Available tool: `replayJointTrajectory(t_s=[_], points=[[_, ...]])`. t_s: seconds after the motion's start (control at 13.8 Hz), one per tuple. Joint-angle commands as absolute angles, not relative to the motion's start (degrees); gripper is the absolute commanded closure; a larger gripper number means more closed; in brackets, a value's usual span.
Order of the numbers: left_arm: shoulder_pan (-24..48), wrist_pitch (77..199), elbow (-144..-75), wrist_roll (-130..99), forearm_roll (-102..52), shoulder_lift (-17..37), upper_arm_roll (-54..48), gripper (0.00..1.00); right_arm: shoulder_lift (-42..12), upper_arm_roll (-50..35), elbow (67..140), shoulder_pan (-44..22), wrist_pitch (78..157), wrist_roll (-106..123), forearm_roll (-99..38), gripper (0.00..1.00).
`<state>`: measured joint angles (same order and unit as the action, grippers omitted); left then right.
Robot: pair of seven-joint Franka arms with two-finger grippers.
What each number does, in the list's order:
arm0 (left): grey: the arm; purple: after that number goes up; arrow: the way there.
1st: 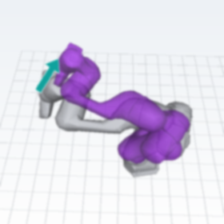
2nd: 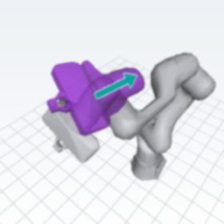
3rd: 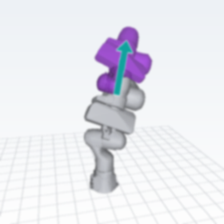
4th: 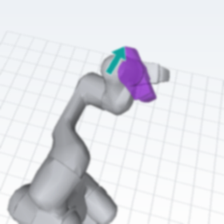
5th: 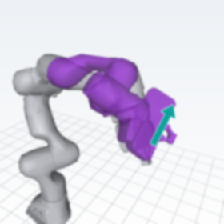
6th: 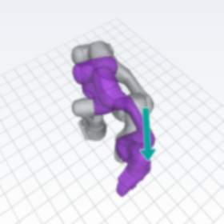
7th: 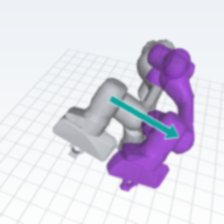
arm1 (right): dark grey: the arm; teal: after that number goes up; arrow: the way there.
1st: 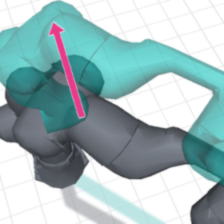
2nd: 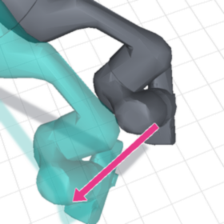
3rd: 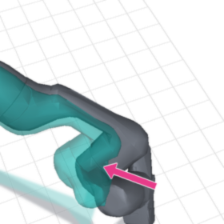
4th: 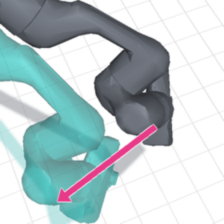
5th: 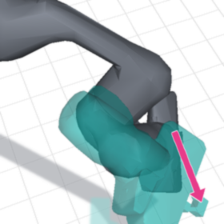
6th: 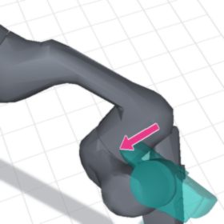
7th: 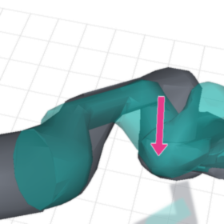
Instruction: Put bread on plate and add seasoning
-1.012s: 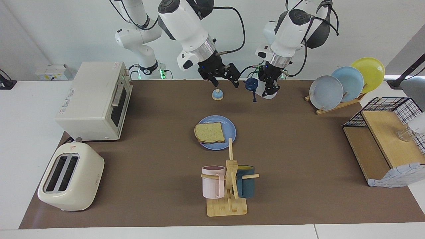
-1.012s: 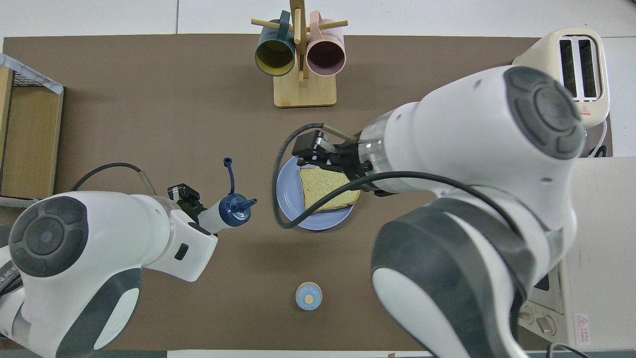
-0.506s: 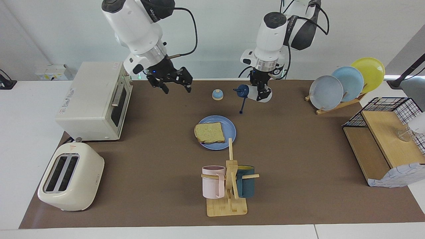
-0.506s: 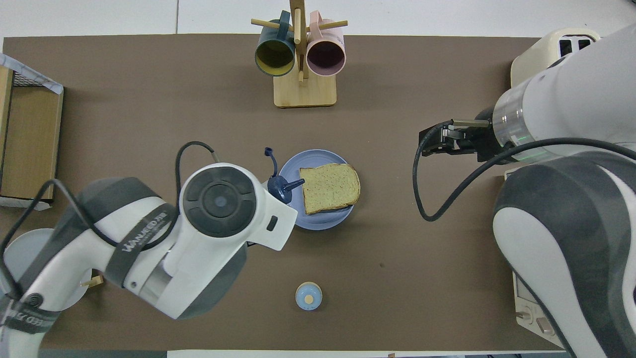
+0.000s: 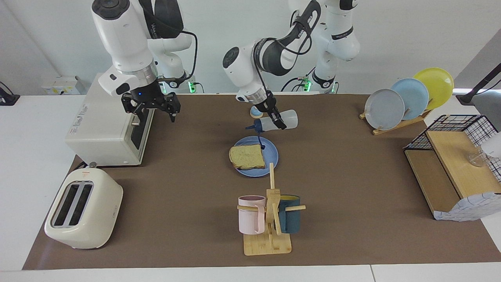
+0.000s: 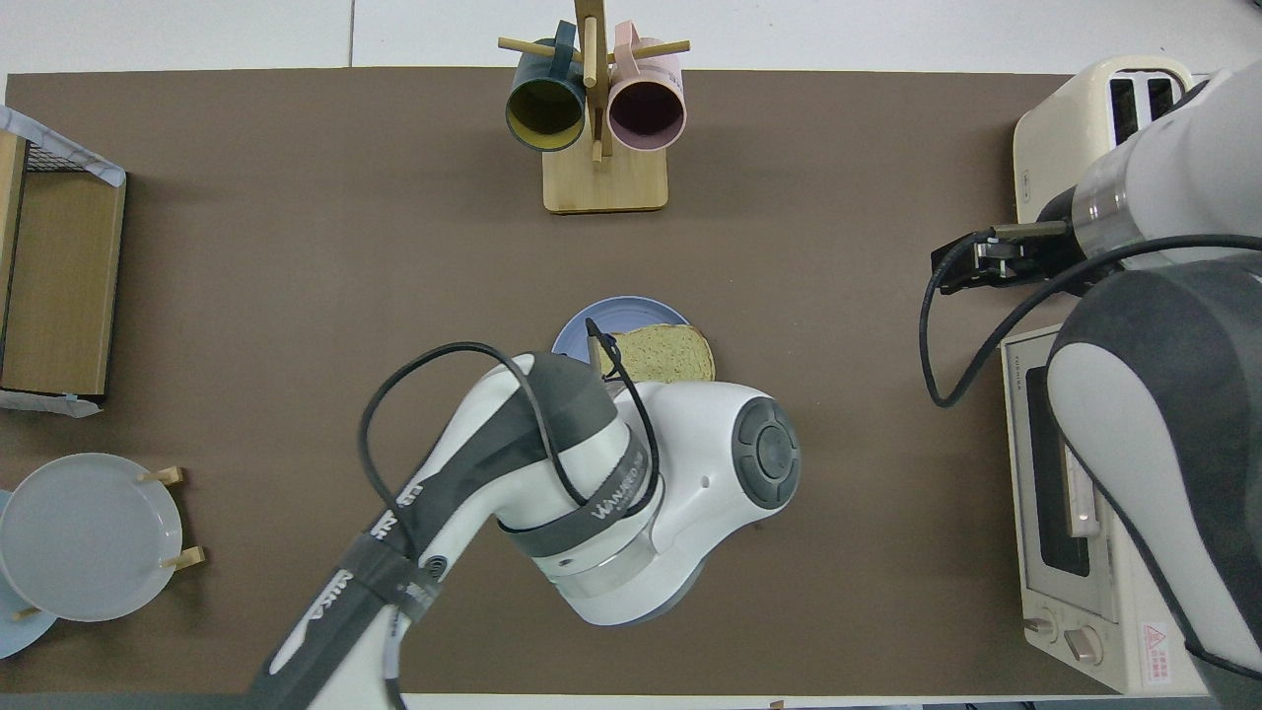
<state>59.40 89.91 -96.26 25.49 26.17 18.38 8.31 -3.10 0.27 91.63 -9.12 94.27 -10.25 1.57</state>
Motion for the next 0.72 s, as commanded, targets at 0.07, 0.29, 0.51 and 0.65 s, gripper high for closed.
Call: replayJointTrajectory(t_s=[0.07,0.29,0.51,0.65], points=[[63.01,83.94,-90.44,25.22,35.22,25.05,9.14,1.0,0.26,2.01,96.05,-7.91,92.29,-7.3,1.05,0.0],[63.11,81.65,-90.44,25.4,40.24,25.22,9.05,1.0,0.35,2.9,96.16,-7.56,92.9,-5.28,1.75,0.0],[63.02,77.54,-90.53,25.58,45.68,27.23,9.05,1.0,0.52,5.7,96.24,-6.6,92.38,-0.19,0.89,0.0],[63.02,75.5,-89.83,25.58,47.46,31.28,8.96,1.0,1.23,5.71,96.33,-6.59,92.29,-2.45,0.88,0.0]])
